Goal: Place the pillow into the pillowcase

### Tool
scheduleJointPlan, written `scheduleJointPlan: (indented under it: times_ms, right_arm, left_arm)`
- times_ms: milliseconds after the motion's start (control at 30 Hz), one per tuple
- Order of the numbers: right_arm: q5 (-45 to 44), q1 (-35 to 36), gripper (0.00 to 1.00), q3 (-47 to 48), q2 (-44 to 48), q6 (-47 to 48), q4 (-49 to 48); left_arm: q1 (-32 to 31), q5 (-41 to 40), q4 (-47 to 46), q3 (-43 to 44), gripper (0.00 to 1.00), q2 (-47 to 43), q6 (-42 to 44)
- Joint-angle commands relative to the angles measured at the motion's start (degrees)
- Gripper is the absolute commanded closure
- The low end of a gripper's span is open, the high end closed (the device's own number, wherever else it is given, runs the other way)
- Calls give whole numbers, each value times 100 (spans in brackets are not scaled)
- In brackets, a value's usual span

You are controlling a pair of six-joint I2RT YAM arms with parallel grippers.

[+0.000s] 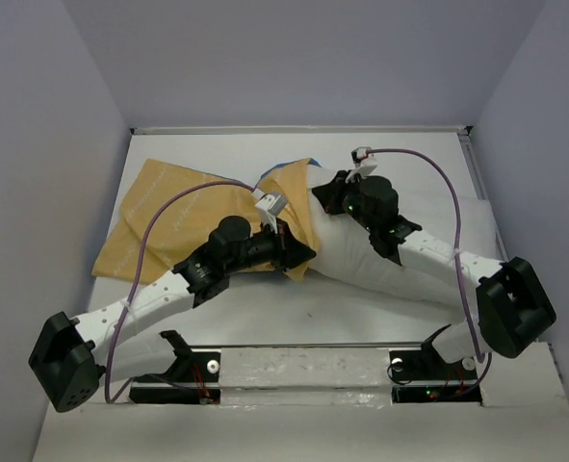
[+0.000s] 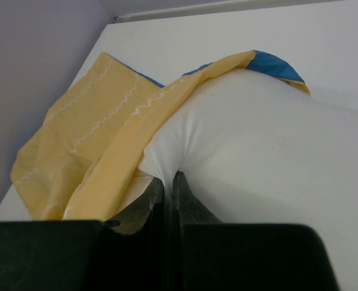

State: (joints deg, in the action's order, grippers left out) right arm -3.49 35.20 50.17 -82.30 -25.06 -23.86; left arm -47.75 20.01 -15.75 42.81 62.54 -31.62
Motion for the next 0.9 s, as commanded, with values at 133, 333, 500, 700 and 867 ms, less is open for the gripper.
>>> scheduleJointPlan:
  times_ms: [133, 333, 500, 700, 867]
  right_arm:
    - [1721, -93, 100, -444, 601, -693, -270]
    - [1518, -92, 100, -1009, 1066, -571, 205]
    - [1385, -92, 87, -1001, 1497, -254, 724]
    - [1527, -92, 67, -1035, 1656, -201, 1102]
    - [1544, -92, 70, -1097, 1656, -166, 1155]
  left_arm:
    - [-95, -679, 666, -258, 15, -452, 339]
    - [2, -1201, 1547, 1553, 6, -726, 938]
    - [536, -1851, 2119, 2258, 17, -69, 1166]
    - [925, -2352, 2199, 2618, 26, 1584, 1500]
    - [1022, -2265, 1935, 3022, 27, 2314, 1500]
